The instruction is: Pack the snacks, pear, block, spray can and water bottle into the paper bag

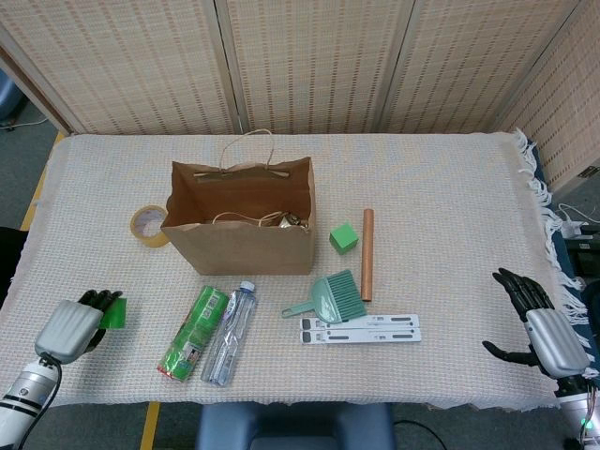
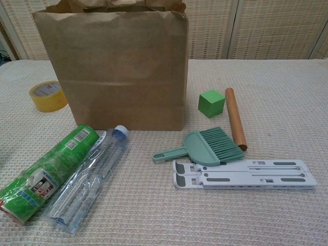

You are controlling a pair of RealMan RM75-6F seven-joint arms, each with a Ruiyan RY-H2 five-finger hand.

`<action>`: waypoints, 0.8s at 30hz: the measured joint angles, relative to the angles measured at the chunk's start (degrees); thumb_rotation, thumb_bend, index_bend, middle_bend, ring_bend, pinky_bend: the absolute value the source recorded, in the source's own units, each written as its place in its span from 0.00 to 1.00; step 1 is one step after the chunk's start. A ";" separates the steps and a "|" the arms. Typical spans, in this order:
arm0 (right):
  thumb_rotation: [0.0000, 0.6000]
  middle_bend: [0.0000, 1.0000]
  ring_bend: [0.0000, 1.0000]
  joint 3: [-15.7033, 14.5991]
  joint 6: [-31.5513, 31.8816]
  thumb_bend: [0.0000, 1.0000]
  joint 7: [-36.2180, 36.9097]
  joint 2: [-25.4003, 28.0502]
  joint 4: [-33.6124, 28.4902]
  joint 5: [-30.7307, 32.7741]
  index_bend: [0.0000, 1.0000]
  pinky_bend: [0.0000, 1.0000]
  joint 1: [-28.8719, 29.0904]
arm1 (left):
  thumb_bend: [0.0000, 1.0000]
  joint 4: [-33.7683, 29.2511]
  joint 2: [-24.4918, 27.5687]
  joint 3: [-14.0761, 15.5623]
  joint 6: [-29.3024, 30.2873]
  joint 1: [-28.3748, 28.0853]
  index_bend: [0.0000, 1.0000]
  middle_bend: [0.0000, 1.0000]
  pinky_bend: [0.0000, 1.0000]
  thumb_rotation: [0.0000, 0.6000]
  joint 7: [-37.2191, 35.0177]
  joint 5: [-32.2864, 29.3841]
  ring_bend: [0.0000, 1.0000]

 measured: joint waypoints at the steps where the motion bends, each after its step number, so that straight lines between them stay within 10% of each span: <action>1: 1.00 0.00 0.00 0.00 0.01 0.06 -0.03 -0.03 0.04 0.02 0.00 0.02 -0.01 | 0.69 -0.36 0.13 -1.23 1.31 0.27 0.69 0.67 0.81 1.00 -0.60 -1.32 0.64; 14: 1.00 0.00 0.00 0.02 -0.33 0.06 -0.77 -0.19 -0.02 0.22 0.00 0.02 0.07 | 0.69 -17.14 2.49 -25.33 7.98 -3.93 0.69 0.67 0.80 1.00 -12.39 -22.79 0.65; 24: 1.00 0.00 0.00 -0.03 -0.93 0.06 -0.66 0.26 -0.42 0.61 0.00 0.02 0.21 | 0.69 -20.96 -0.69 -28.51 0.82 -19.03 0.65 0.65 0.77 1.00 1.91 -31.20 0.63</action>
